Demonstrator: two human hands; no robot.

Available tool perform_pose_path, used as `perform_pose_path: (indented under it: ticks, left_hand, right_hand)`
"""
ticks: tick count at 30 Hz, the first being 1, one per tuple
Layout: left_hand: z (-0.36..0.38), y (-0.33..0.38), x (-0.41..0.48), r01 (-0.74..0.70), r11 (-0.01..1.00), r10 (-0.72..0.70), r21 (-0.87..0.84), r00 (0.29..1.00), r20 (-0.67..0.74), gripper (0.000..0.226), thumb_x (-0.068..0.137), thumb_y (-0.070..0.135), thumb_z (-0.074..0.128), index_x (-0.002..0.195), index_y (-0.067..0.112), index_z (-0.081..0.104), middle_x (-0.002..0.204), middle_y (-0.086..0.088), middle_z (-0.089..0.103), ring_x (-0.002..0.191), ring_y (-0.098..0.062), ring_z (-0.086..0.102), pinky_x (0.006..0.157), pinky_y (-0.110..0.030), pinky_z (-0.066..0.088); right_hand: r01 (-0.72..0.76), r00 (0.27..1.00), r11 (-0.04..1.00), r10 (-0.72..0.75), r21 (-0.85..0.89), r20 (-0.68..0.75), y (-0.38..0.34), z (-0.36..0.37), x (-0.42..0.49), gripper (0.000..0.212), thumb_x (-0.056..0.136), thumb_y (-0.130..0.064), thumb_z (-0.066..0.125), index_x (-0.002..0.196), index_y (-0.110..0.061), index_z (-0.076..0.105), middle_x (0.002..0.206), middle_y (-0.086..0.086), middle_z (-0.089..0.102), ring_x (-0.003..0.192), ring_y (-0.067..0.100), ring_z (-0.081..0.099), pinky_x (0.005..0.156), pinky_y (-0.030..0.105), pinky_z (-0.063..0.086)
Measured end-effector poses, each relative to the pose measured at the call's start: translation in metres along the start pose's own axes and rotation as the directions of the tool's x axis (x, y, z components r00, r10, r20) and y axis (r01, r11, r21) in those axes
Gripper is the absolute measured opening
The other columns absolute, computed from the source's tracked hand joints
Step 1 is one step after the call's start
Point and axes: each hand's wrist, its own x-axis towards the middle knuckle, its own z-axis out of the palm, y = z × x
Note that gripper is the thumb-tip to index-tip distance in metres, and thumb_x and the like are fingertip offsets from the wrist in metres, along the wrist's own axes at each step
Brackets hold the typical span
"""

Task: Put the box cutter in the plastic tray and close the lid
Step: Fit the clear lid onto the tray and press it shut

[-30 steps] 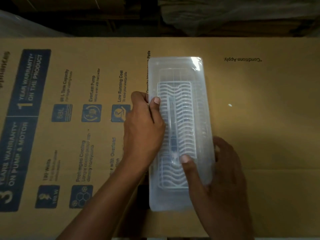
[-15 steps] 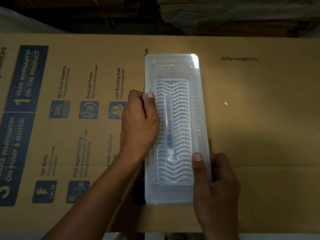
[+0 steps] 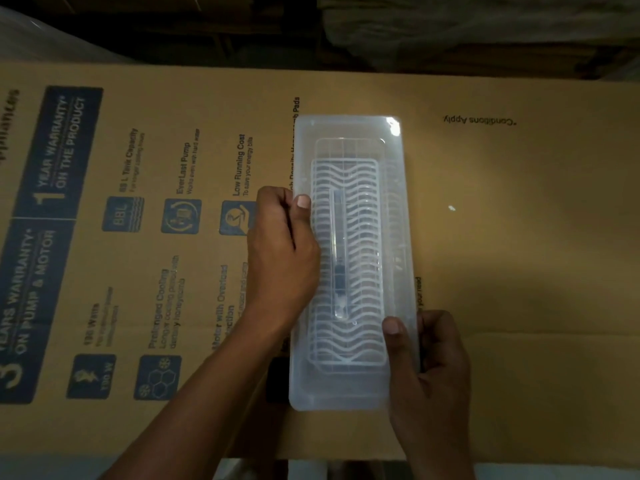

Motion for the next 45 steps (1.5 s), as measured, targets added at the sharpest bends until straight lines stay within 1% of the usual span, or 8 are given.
perform_pose_path:
  ticks: [6, 11, 14, 16, 19, 26, 33, 45]
  left_hand:
    - [0.0, 0.005, 0.006, -0.04, 0.996, 0.039, 0.081, 0.999, 0.004, 0.017, 0.103, 0.02, 0.036, 0.09, 0.011, 0.041, 0.064, 0.007, 0.043, 0.055, 0.003, 0.046, 0.049, -0.013, 0.035]
    - [0.0, 0.004, 0.006, -0.049, 0.99, 0.048, 0.129, 0.999, 0.009, 0.017, 0.103, 0.021, 0.035, 0.09, 0.011, 0.041, 0.063, 0.005, 0.045, 0.055, 0.003, 0.047, 0.047, -0.015, 0.036]
    - [-0.001, 0.003, 0.007, -0.053, 0.987, 0.054, 0.15, 0.999, -0.002, 0.018, 0.103, 0.022, 0.035, 0.09, 0.012, 0.041, 0.063, 0.007, 0.045, 0.056, 0.006, 0.05, 0.047, -0.012, 0.036]
    - [0.0, 0.004, 0.007, -0.061, 0.985, 0.062, 0.164, 0.998, -0.002, 0.018, 0.103, 0.022, 0.035, 0.09, 0.011, 0.041, 0.064, 0.008, 0.045, 0.054, -0.001, 0.049, 0.047, -0.012, 0.036]
    - [0.001, 0.005, 0.008, -0.065, 0.982, 0.067, 0.18, 0.998, -0.007, 0.017, 0.103, 0.021, 0.036, 0.091, 0.01, 0.04, 0.064, 0.008, 0.045, 0.053, -0.005, 0.043, 0.046, -0.011, 0.035]
    - [0.002, 0.006, 0.012, -0.027, 0.987, 0.026, 0.156, 1.0, 0.006, 0.021, 0.103, 0.023, 0.035, 0.086, 0.011, 0.04, 0.065, 0.007, 0.044, 0.055, -0.006, 0.042, 0.048, -0.016, 0.033]
    - [0.007, 0.026, 0.069, 0.242, 0.966, -0.236, -0.086, 0.969, 0.075, 0.036, 0.1, 0.047, 0.036, 0.091, 0.016, 0.053, 0.083, 0.006, 0.053, 0.079, -0.01, 0.054, 0.074, -0.035, 0.046]
    - [0.03, 0.019, 0.12, 0.189, 0.981, -0.19, -0.048, 0.981, -0.029, 0.035, 0.099, 0.036, 0.044, 0.067, 0.021, 0.045, 0.07, 0.003, 0.049, 0.064, -0.011, 0.046, 0.059, -0.029, 0.034]
  right_hand:
    - [0.008, 0.997, 1.0, -0.005, -0.03, 0.071, -0.021, -0.004, 0.031, 0.047, 0.088, -0.05, 0.055, 0.058, -0.019, 0.038, 0.05, -0.006, 0.043, 0.047, 0.004, 0.038, 0.045, 0.015, 0.033]
    - [0.096, 0.984, 0.995, -0.099, 0.028, 0.149, -0.068, 0.018, 0.117, 0.043, 0.095, -0.045, 0.047, 0.076, -0.008, 0.058, 0.074, 0.004, 0.065, 0.065, 0.017, 0.063, 0.061, 0.036, 0.055]
    - [0.004, 0.988, 0.992, -0.023, 0.128, 0.152, -0.084, 0.04, 0.17, 0.048, 0.093, -0.044, 0.05, 0.095, 0.003, 0.061, 0.096, 0.02, 0.071, 0.084, 0.03, 0.072, 0.076, 0.05, 0.06]
    - [-0.051, 0.99, 0.984, 0.027, 0.171, 0.14, -0.086, 0.052, 0.194, 0.038, 0.091, -0.038, 0.056, 0.079, -0.002, 0.058, 0.09, 0.022, 0.068, 0.082, 0.032, 0.07, 0.08, 0.05, 0.059]
    - [-0.028, 0.995, 0.982, 0.009, 0.187, 0.099, -0.085, 0.063, 0.21, 0.033, 0.091, -0.029, 0.057, 0.062, -0.018, 0.047, 0.068, 0.006, 0.053, 0.066, 0.021, 0.058, 0.066, 0.035, 0.052]
    - [0.123, 0.992, 0.988, -0.125, 0.093, 0.022, -0.083, 0.068, 0.212, 0.041, 0.094, -0.028, 0.053, 0.058, -0.022, 0.037, 0.059, -0.007, 0.042, 0.055, 0.005, 0.045, 0.051, 0.018, 0.04]
    - [0.189, 0.982, 0.982, -0.189, 0.024, 0.02, -0.078, 0.067, 0.214, 0.036, 0.094, -0.028, 0.053, 0.061, -0.019, 0.043, 0.061, -0.006, 0.045, 0.056, 0.004, 0.046, 0.049, 0.006, 0.038]
    - [0.193, 0.981, 0.981, -0.193, -0.013, 0.015, -0.084, 0.067, 0.209, 0.037, 0.096, -0.027, 0.051, 0.062, -0.019, 0.042, 0.063, -0.007, 0.044, 0.058, 0.004, 0.045, 0.048, 0.01, 0.036]
